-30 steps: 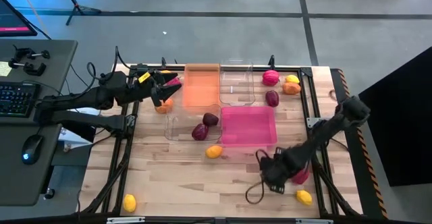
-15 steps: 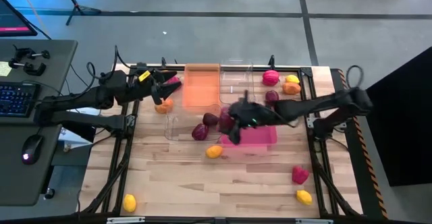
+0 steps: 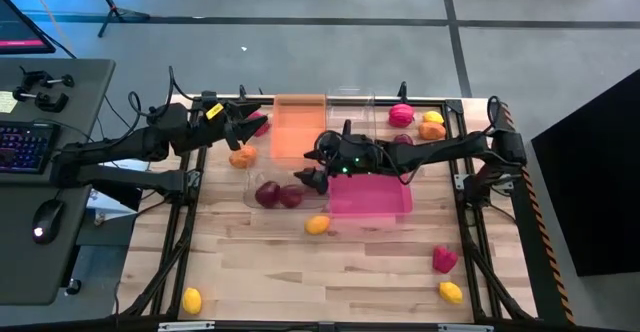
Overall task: Sort produce into baskets
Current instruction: Put the apple into the bottom transparent bin
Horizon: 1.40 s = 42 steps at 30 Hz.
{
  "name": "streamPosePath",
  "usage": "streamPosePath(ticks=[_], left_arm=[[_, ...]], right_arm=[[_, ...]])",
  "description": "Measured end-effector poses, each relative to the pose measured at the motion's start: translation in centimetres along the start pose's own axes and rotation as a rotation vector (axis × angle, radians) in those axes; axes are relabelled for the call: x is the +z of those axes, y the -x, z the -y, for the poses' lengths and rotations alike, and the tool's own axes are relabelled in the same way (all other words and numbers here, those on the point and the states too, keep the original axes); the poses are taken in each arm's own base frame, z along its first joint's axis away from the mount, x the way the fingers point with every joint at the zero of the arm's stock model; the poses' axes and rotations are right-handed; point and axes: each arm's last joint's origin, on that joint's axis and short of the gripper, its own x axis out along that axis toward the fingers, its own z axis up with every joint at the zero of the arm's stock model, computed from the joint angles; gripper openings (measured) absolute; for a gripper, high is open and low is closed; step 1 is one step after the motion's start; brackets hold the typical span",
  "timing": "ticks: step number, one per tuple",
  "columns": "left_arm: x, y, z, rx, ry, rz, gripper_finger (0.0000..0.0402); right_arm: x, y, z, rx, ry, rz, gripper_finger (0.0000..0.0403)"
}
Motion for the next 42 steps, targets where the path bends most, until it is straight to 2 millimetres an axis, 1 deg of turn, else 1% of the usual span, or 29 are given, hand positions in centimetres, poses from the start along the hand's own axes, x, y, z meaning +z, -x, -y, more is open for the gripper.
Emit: streamPosePath(ticks=[4, 7, 8, 10, 13, 16, 17, 19, 22, 25, 30, 32, 35, 39, 42], left_arm=[[0.3, 0.0, 0.1, -0.01, 0.007, 0.027, 0.0395], [0.2, 0.0, 0.1, -0.009, 0.006, 0.027, 0.0395], [0.2, 0.0, 0.1, -0.009, 0.003, 0.028, 0.0395], [0.3, 0.0, 0.1, -0.01, -0.008, 0.028, 0.0395], [0.0, -0.2, 0.1, -0.006, -0.022, 0.014, 0.0395], [-0.2, -0.5, 0.0, -0.001, -0.02, -0.005, 0.0395], [-0.3, -0.6, 0.0, -0.008, -0.014, -0.016, 0.0395], [-0.6, -0.9, 0.1, -0.027, -0.007, -0.043, 0.0395], [-1.1, -1.4, 0.1, -0.049, -0.011, -0.081, 0.0395], [-1.4, -1.8, 0.1, -0.063, -0.007, -0.109, 0.0395], [-1.9, -2.5, -0.1, -0.01, -0.008, -0.111, 0.0395], [-2.1, -2.8, -0.2, 0.014, 0.013, -0.108, 0.0395], [-2.4, -3.2, -0.3, 0.025, 0.013, -0.12, 0.0395], [-2.8, -3.6, -0.4, 0.039, 0.015, -0.133, 0.0395], [-3.1, -3.9, -0.5, 0.05, 0.013, -0.141, 0.0395]], right_arm=[[1.0, 0.8, 0.2, 0.01, -0.002, 0.027, 0.0368], [3.3, 2.8, 0.5, -0.037, 0.023, 0.043, 0.0368], [4.1, 3.7, 0.8, -0.071, 0.02, 0.044, 0.0368], [5.2, 5.6, 1.8, -0.196, 0.012, 0.014, 0.0369], [5.3, 8.1, 4.0, -0.404, 0.005, -0.094, 0.0369], [4.6, 10.4, 6.5, -0.61, -0.046, -0.257, 0.0369], [4.0, 11.0, 7.5, -0.674, -0.076, -0.312, 0.0369], [2.5, 11.9, 9.3, -0.772, -0.147, -0.404, 0.0369], [-0.1, 13.0, 11.8, -0.858, -0.234, -0.513, 0.0369], [-2.3, 14.4, 14.5, -0.962, -0.362, -0.527, 0.0369], [-4.0, 15.8, 18.3, -1.055, -0.453, -0.483, 0.0369], [-4.4, 15.9, 19.3, -1.048, -0.441, -0.476, 0.0369], [-4.7, 15.8, 20.3, -1.024, -0.422, -0.441, 0.0369], [-5.8, 15.8, 21.0, -1.007, -0.443, -0.477, 0.0369], [-6.8, 15.8, 21.1, -0.971, -0.486, -0.518, 0.0369]])
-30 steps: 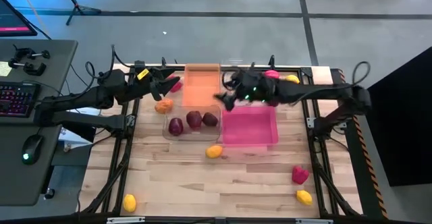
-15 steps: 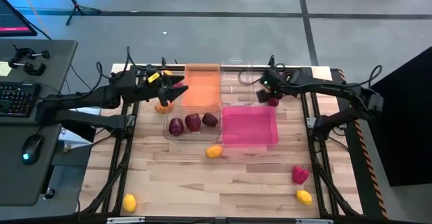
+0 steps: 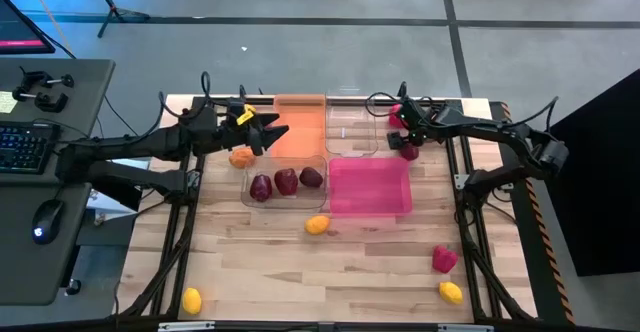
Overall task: Sort produce into baskets
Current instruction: Put the apple into the bottom transparent bin
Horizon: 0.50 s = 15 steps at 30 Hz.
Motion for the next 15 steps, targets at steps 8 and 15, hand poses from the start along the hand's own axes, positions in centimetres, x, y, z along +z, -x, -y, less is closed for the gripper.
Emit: streamPosePath(ticks=[8, 15], left_arm=[[-0.3, -0.6, -0.3, 0.067, 0.009, 0.022, 0.0395], [-0.2, -0.5, -0.3, 0.074, 0.001, 0.028, 0.0395]], right_arm=[[-1.3, -0.9, 0.0, -0.027, 0.033, -0.013, 0.0369], [-2.3, -1.5, 0.5, -0.042, 0.005, -0.066, 0.0369]])
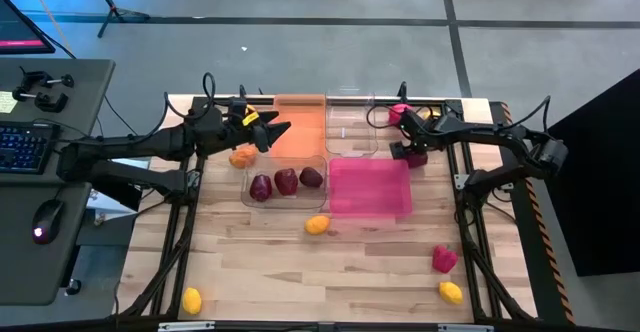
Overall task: Sort produce into baskets
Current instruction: Put the apple into the bottom transparent bin
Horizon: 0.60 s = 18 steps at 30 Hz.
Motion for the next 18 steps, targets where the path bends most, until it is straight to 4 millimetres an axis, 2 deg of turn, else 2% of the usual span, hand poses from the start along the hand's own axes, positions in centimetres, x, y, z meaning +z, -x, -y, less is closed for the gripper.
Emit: streamPosePath(ticks=[5, 11, 15, 18], left_arm=[[0.0, 0.0, 0.0, 0.001, -0.009, 0.0, 0.0395], [0.0, 0.0, 0.0, 0.002, -0.037, 0.001, 0.0395], [0.0, 0.0, 0.0, 0.002, -0.044, 0.001, 0.0395], [0.0, 0.0, 0.0, 0.002, -0.044, 0.001, 0.0395]], right_arm=[[-0.4, 0.0, 0.3, -0.025, -0.068, -0.039, 0.0369], [-0.2, 0.2, 0.3, -0.038, 0.048, -0.037, 0.0369], [1.0, 1.5, -0.1, -0.045, 0.041, -0.015, 0.0369], [2.3, 3.1, -0.5, -0.054, 0.102, 0.022, 0.0369]])
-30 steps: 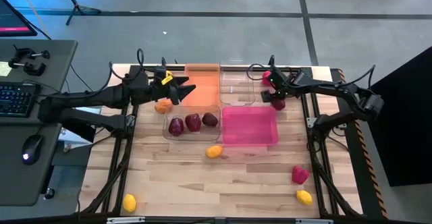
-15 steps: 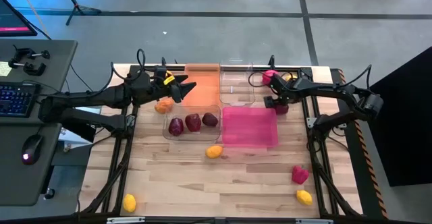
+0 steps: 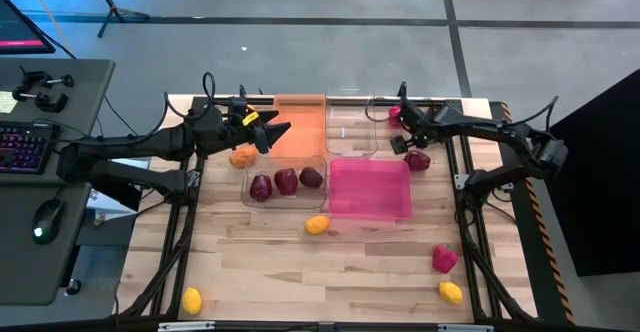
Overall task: Sort produce into baskets
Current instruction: Put the apple into the bottom transparent bin
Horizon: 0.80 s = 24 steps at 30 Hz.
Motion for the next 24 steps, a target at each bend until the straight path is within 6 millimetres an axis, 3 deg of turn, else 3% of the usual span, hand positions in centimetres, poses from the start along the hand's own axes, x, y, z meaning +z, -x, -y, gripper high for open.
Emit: streamPosePath(ticks=[5, 11, 17, 20, 24], left_arm=[[0.0, 0.0, 0.0, -0.001, 0.0, -0.001, 0.0395], [0.0, 0.0, 0.0, -0.006, 0.0, -0.003, 0.0395], [0.1, 0.0, -0.1, -0.003, 0.003, 0.005, 0.0395], [0.3, -0.1, -0.3, 0.005, 0.014, 0.011, 0.0395], [0.4, -0.1, -0.4, 0.011, 0.056, 0.016, 0.0395]], right_arm=[[0.3, 2.1, 0.1, -0.02, 0.218, -0.049, 0.0369], [-3.0, 3.8, 2.0, 0.029, 0.346, -0.028, 0.0369], [-5.2, 6.6, 3.6, 0.256, 0.413, 0.123, 0.0369], [-5.3, 6.7, 3.4, 0.305, 0.444, 0.121, 0.0369], [-4.7, 5.3, 2.9, 0.225, 0.425, 0.05, 0.0369]])
